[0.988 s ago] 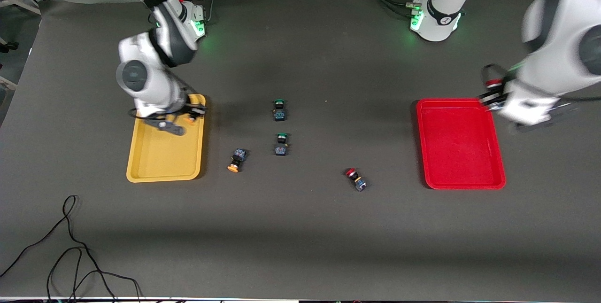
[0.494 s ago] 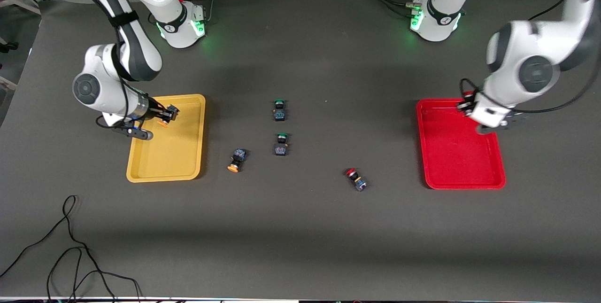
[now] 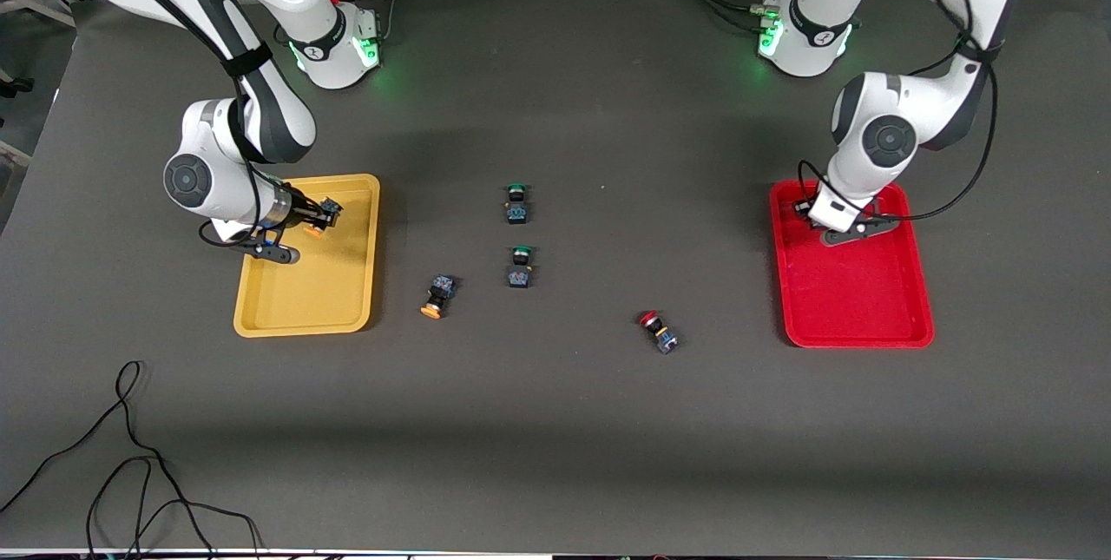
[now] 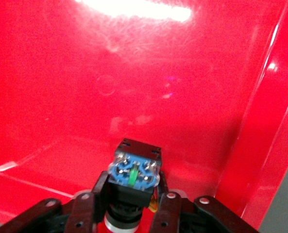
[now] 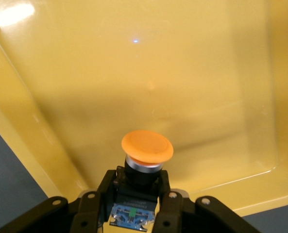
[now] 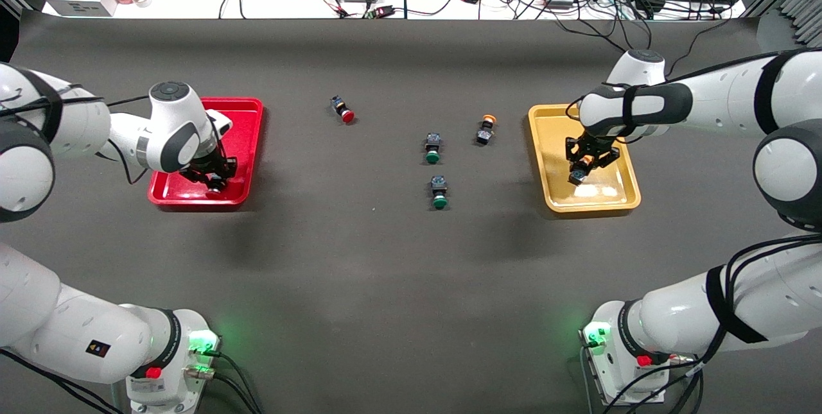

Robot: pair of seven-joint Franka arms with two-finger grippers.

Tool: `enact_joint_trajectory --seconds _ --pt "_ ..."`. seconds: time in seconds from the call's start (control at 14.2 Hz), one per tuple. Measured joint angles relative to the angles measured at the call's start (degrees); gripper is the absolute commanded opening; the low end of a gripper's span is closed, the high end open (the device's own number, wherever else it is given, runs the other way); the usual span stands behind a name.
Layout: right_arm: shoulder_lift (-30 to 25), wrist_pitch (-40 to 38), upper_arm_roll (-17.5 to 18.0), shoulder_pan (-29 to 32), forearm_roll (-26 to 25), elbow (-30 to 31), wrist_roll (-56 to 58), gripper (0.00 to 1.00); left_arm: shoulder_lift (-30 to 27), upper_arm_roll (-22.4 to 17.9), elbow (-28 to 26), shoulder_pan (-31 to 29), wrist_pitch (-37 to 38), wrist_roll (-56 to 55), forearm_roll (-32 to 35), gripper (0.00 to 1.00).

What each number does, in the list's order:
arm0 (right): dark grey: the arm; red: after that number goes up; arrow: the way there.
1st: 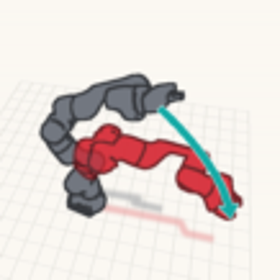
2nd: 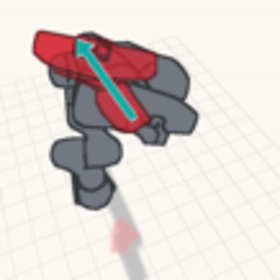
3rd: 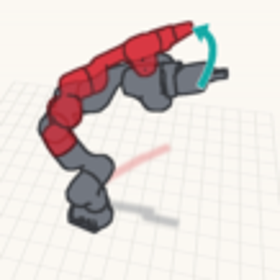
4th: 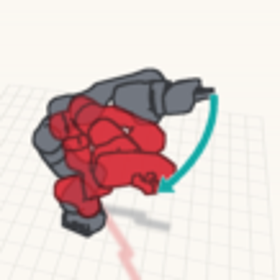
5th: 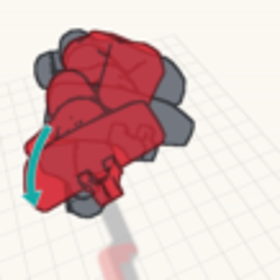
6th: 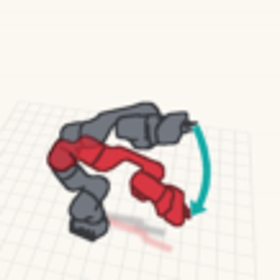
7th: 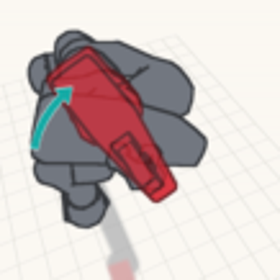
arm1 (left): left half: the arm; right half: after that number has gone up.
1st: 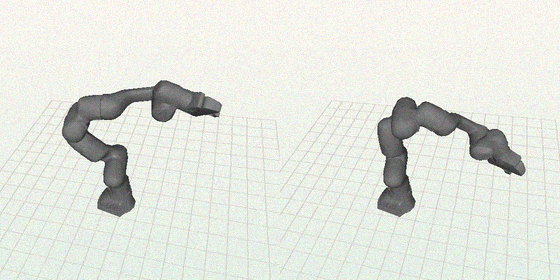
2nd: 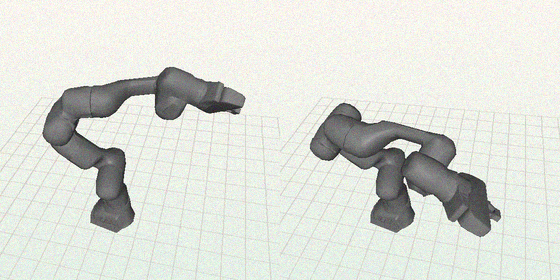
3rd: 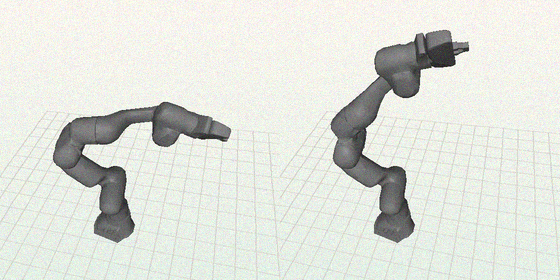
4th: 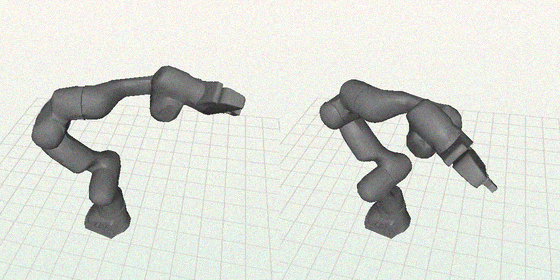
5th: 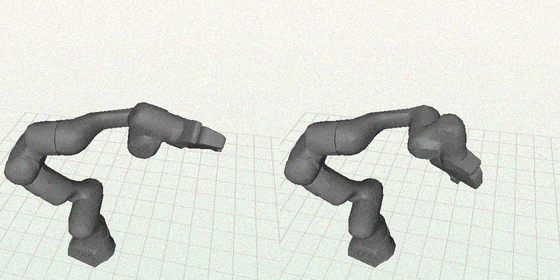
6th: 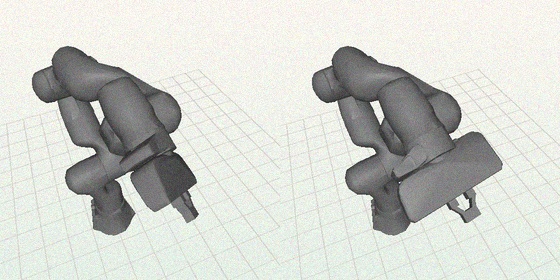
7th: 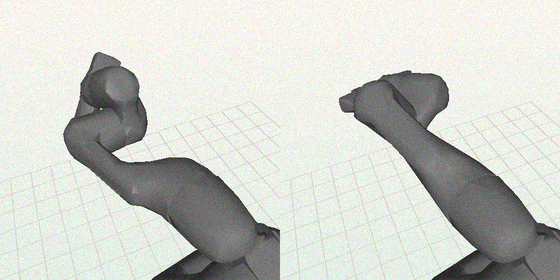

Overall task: Place red and yellow buttons in trays
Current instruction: 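Place the orange button in the yellow tray while the left gripper places red, then grasp the second orange button with the right gripper while the left gripper grasps red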

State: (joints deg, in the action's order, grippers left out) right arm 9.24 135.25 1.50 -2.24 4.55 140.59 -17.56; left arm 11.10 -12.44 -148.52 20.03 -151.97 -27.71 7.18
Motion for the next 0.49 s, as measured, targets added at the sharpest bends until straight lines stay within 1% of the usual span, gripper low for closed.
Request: enact_joint_trajectory --seconds 0.07,0.14,0.21,0.35,0.49 --pt "0.02 0.0 -0.01 0.0 0.0 0.01 0.0 0.25 -0.24 -0.01 0.39 0.02 0.28 -0.17 0.0 1.0" --pt "0.08 0.0 -0.03 0.01 0.0 0.01 0.0 0.26 -0.94 -0.04 1.3 0.02 2.07 -0.19 0.0 1.0" --pt "0.17 0.0 -0.09 0.01 0.0 0.03 0.05 0.28 -2.11 -0.04 3.12 0.02 6.37 -0.19 0.0 1.0" --pt "0.46 0.01 -0.91 0.03 0.0 0.03 1.4 0.33 -4.76 0.06 10.02 0.07 19.47 -0.19 0.04 1.0" --pt "1.03 0.87 -2.67 0.1 0.0 0.03 3.82 0.35 -6.42 1.25 20.26 0.15 32.21 -0.21 -0.25 1.0"
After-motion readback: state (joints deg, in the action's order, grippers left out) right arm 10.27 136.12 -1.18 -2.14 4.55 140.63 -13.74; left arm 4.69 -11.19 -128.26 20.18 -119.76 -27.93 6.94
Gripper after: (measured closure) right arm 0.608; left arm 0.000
